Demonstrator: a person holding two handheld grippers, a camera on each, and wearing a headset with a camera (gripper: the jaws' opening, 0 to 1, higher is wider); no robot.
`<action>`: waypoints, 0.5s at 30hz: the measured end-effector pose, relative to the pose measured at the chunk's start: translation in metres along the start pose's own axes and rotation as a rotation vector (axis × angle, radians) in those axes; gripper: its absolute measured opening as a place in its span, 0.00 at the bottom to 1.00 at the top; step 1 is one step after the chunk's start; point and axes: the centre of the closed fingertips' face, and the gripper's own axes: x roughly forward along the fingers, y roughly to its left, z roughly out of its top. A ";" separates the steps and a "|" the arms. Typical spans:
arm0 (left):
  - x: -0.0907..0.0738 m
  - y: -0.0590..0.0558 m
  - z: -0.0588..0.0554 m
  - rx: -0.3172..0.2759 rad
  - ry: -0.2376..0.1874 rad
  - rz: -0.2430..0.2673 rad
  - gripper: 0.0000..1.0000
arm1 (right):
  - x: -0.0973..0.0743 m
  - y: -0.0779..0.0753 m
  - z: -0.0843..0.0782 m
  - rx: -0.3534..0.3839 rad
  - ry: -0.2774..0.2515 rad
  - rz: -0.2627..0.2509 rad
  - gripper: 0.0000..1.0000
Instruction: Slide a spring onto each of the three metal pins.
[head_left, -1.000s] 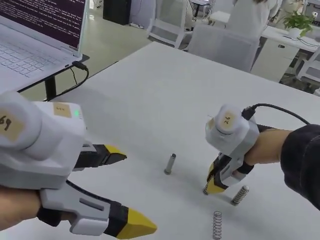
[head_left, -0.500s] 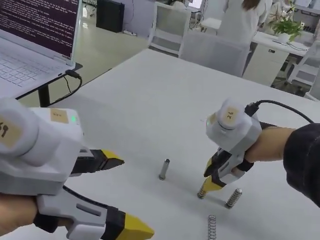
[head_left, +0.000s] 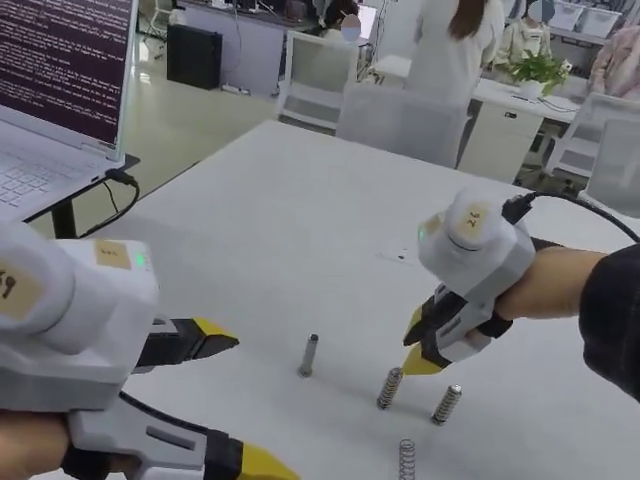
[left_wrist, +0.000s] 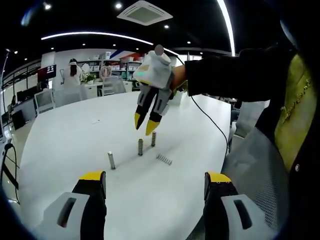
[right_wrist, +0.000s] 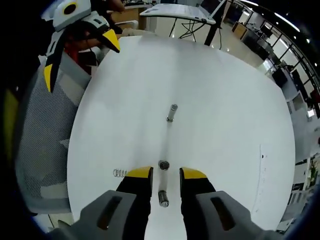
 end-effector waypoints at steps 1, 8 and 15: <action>0.000 0.000 0.000 0.001 0.000 0.000 0.77 | -0.003 0.001 0.000 0.000 -0.001 -0.003 0.19; 0.003 -0.004 0.009 0.020 -0.002 -0.005 0.77 | -0.023 0.014 -0.003 -0.001 -0.013 -0.013 0.21; 0.004 -0.007 0.012 0.025 -0.002 -0.013 0.77 | -0.033 0.031 -0.005 0.009 -0.051 -0.029 0.21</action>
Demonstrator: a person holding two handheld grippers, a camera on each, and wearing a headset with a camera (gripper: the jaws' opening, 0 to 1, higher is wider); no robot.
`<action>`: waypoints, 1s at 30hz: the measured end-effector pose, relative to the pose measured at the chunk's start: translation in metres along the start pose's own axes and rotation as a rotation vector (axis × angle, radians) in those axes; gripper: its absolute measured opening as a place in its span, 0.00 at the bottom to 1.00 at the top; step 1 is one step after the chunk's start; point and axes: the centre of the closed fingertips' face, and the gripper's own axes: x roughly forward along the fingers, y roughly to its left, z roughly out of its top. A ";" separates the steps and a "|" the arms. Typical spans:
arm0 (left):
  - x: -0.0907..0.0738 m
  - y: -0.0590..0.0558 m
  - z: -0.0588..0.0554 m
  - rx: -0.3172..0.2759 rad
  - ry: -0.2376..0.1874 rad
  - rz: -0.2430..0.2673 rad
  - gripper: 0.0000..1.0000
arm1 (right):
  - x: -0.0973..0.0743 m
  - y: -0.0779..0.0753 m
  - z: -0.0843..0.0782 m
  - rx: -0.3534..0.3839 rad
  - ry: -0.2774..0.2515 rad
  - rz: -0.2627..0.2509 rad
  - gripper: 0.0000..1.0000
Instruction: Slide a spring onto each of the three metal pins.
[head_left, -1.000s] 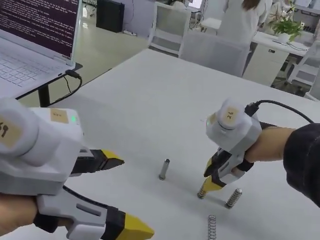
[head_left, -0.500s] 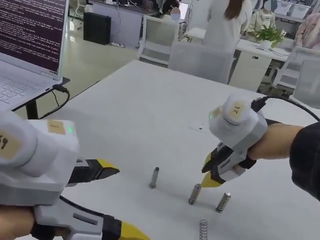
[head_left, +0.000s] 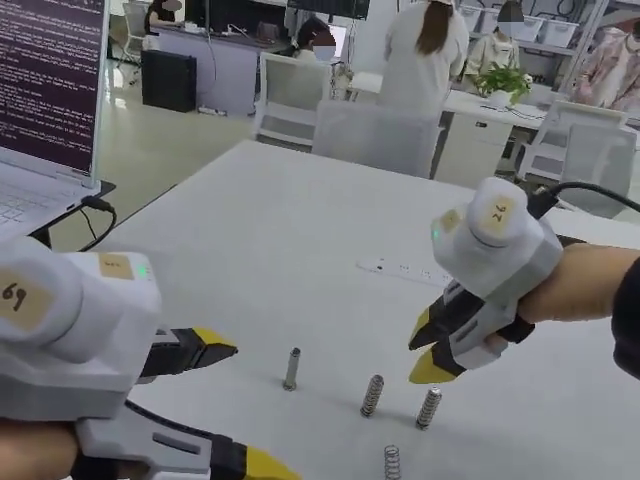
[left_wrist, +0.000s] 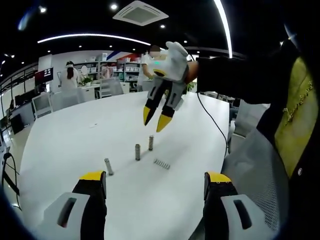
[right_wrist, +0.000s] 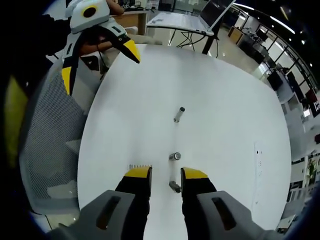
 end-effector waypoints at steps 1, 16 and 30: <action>0.000 0.000 0.000 0.000 0.001 -0.001 0.77 | 0.000 0.004 -0.001 0.001 -0.003 0.000 0.21; -0.002 -0.003 -0.003 -0.008 0.002 -0.009 0.76 | 0.030 0.048 -0.024 0.125 -0.032 0.034 0.23; -0.003 -0.005 -0.005 -0.008 0.004 -0.010 0.76 | 0.069 0.059 -0.034 0.279 -0.024 -0.016 0.26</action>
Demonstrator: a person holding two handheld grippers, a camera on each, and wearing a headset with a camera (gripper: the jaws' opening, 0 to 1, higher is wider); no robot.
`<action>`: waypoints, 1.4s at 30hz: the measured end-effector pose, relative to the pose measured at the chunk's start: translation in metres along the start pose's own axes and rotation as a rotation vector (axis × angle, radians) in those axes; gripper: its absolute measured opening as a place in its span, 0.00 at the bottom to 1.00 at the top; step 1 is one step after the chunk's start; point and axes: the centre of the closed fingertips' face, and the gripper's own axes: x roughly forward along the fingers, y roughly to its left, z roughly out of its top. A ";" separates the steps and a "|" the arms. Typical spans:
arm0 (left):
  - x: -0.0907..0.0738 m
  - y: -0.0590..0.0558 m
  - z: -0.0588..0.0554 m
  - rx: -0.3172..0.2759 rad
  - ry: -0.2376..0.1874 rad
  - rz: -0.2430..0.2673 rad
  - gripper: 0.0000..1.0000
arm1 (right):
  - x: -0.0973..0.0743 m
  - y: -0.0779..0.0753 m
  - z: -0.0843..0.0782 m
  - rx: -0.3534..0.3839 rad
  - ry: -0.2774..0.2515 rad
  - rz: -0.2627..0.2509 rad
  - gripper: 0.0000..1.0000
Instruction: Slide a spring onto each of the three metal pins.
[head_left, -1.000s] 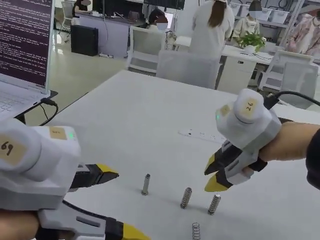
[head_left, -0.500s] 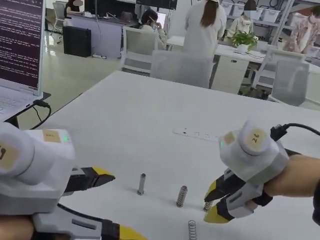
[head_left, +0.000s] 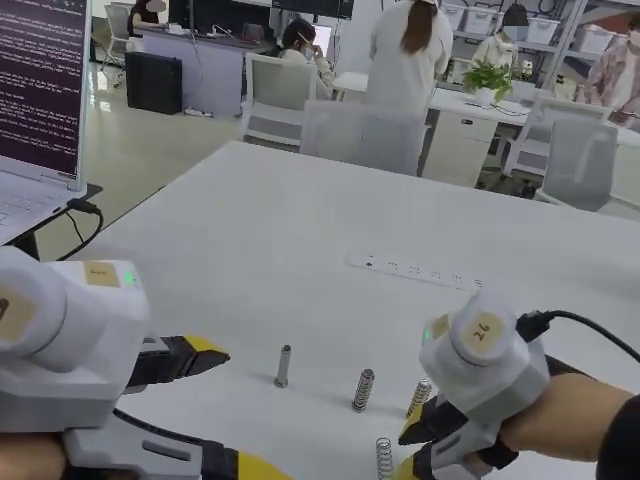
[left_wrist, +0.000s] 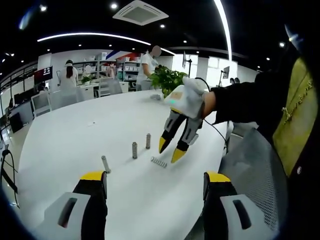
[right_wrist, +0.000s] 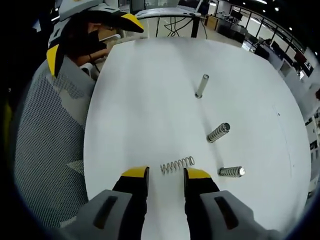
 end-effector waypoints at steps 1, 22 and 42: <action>0.000 0.000 0.000 0.000 0.000 0.000 0.76 | 0.001 -0.001 0.000 0.012 0.000 -0.007 0.26; 0.000 -0.001 -0.001 -0.001 0.001 -0.002 0.74 | 0.021 -0.013 -0.006 0.229 0.007 -0.054 0.27; -0.004 -0.002 -0.005 0.000 0.012 0.003 0.72 | 0.034 -0.004 -0.001 0.142 0.042 -0.030 0.19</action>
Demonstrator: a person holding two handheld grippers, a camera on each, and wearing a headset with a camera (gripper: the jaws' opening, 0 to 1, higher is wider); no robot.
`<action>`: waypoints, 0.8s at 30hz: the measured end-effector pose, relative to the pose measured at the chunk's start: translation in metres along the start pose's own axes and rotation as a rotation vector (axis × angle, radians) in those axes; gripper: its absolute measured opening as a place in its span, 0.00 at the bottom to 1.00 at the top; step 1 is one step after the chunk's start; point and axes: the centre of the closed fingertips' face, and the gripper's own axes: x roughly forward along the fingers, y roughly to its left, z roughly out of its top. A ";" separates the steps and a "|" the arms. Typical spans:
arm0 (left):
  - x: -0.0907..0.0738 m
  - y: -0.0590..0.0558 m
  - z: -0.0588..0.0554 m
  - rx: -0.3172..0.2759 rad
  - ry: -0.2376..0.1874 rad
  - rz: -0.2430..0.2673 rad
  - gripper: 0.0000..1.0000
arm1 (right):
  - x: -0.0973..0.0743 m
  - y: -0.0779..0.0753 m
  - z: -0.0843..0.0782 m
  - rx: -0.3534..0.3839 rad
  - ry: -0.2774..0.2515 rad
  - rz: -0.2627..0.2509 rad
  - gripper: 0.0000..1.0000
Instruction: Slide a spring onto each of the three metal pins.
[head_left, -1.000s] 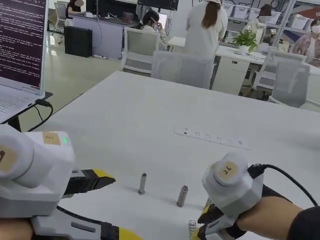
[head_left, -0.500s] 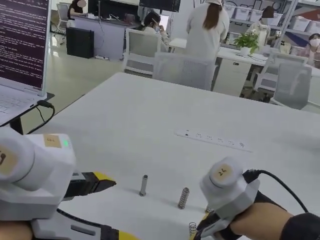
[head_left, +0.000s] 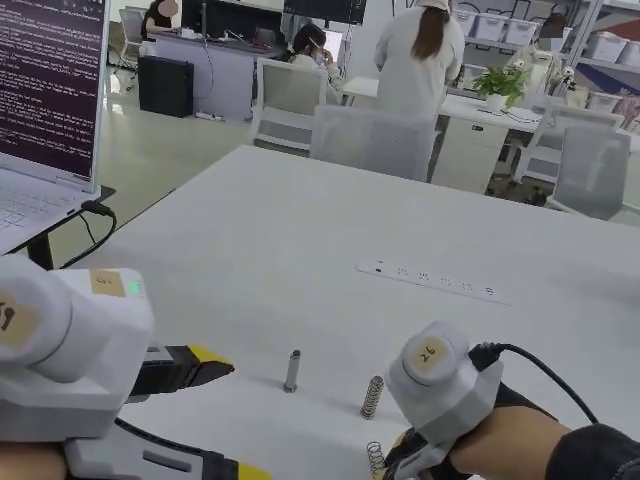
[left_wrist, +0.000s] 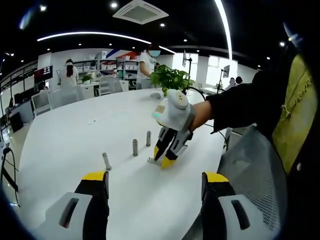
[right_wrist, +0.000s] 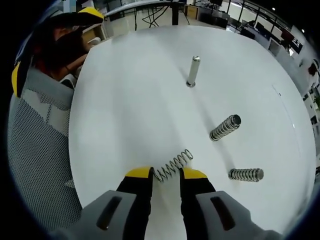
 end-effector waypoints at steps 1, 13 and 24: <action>0.000 0.000 0.000 0.000 0.000 0.000 0.72 | 0.000 0.000 0.000 -0.007 0.003 -0.003 0.19; 0.001 -0.001 0.000 0.004 0.004 -0.004 0.71 | -0.002 0.005 0.005 0.025 -0.025 0.028 0.26; 0.000 0.000 -0.001 0.003 0.006 -0.003 0.71 | 0.006 0.016 0.015 -0.054 -0.029 0.067 0.22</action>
